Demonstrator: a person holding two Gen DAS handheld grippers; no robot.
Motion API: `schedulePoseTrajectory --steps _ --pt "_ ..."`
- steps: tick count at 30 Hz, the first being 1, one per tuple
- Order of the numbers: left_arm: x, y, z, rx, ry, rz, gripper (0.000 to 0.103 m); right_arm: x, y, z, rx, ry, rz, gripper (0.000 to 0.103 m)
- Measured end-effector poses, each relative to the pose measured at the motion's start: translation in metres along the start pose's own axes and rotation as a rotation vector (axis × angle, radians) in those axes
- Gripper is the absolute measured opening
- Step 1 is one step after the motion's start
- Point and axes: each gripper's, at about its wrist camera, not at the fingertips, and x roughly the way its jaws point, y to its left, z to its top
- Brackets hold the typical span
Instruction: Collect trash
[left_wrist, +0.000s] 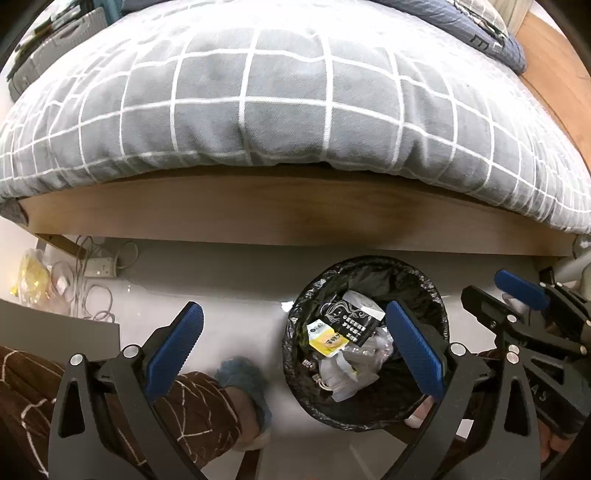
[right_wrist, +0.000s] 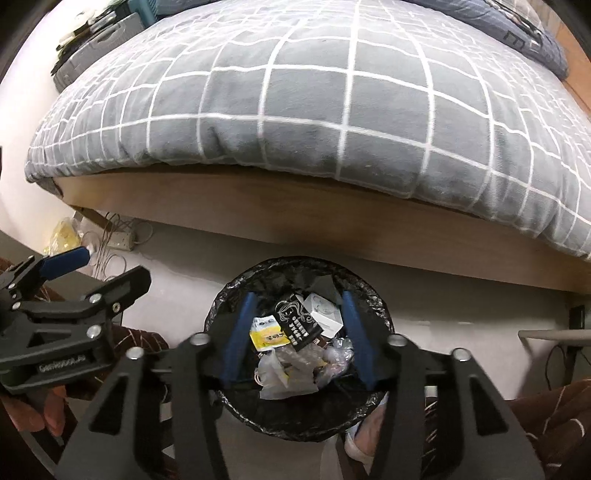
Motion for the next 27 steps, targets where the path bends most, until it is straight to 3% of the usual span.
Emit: schedulePoseTrajectory --steps 4,10,19,27 --pt "-0.014 -0.005 0.005 0.007 -0.03 -0.003 0.097 -0.017 -0.011 0.006 0.038 -0.049 -0.027 0.078" --pt "-0.047 -0.014 0.018 0.026 -0.116 0.007 0.097 -0.052 -0.023 0.014 0.082 -0.146 -0.086 0.096" --pt "-0.115 -0.029 0.035 0.044 -0.227 -0.021 0.097 -0.128 -0.032 0.026 0.08 -0.297 -0.133 0.096" --pt "-0.174 -0.043 0.028 0.065 -0.303 -0.014 0.097 -0.205 -0.03 0.019 0.096 -0.406 -0.152 0.096"
